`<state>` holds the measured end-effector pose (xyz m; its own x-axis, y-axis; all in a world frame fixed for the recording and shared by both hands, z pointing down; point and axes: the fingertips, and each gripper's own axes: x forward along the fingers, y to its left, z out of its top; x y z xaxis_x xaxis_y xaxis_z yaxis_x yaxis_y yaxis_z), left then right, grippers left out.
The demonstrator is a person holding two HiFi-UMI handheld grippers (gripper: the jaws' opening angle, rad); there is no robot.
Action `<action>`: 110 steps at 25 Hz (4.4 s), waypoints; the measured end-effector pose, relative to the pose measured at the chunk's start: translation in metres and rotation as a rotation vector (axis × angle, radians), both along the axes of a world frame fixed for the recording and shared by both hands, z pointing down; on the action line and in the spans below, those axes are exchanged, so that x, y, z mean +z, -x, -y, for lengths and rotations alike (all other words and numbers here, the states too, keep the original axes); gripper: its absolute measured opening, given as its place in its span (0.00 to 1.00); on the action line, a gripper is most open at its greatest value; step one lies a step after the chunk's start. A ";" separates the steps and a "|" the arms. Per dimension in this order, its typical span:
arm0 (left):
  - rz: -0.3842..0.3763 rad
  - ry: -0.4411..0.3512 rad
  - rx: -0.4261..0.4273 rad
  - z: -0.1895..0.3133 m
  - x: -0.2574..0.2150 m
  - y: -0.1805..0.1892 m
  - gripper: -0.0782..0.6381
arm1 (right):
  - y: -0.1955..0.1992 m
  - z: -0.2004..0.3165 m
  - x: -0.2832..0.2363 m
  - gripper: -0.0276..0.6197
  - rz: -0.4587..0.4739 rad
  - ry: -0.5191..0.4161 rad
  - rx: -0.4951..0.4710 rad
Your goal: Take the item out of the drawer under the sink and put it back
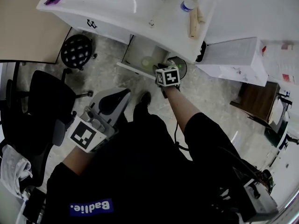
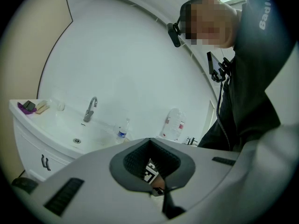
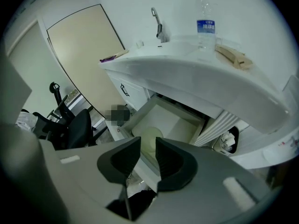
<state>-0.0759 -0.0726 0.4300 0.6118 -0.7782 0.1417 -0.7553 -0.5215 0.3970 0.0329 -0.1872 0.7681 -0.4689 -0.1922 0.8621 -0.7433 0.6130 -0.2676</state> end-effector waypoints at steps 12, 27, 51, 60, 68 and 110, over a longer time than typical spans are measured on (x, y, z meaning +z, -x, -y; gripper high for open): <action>0.009 0.050 -0.055 -0.007 0.021 0.010 0.10 | -0.005 0.024 0.063 0.20 -0.165 0.073 -0.099; 0.026 0.105 -0.086 -0.012 0.041 0.016 0.10 | 0.002 0.038 0.113 0.22 -0.226 0.107 -0.114; 0.045 0.103 -0.057 -0.026 0.020 0.012 0.10 | -0.013 0.039 0.079 0.08 -0.217 0.081 -0.039; 0.017 0.034 -0.021 -0.023 -0.011 0.009 0.10 | -0.016 0.025 0.001 0.08 -0.048 0.106 0.143; 0.013 -0.024 -0.003 -0.019 -0.031 0.004 0.10 | -0.015 -0.001 -0.068 0.08 0.100 0.092 0.213; 0.057 -0.079 0.245 -0.010 -0.061 -0.064 0.10 | -0.038 -0.100 -0.364 0.08 0.489 -0.433 0.227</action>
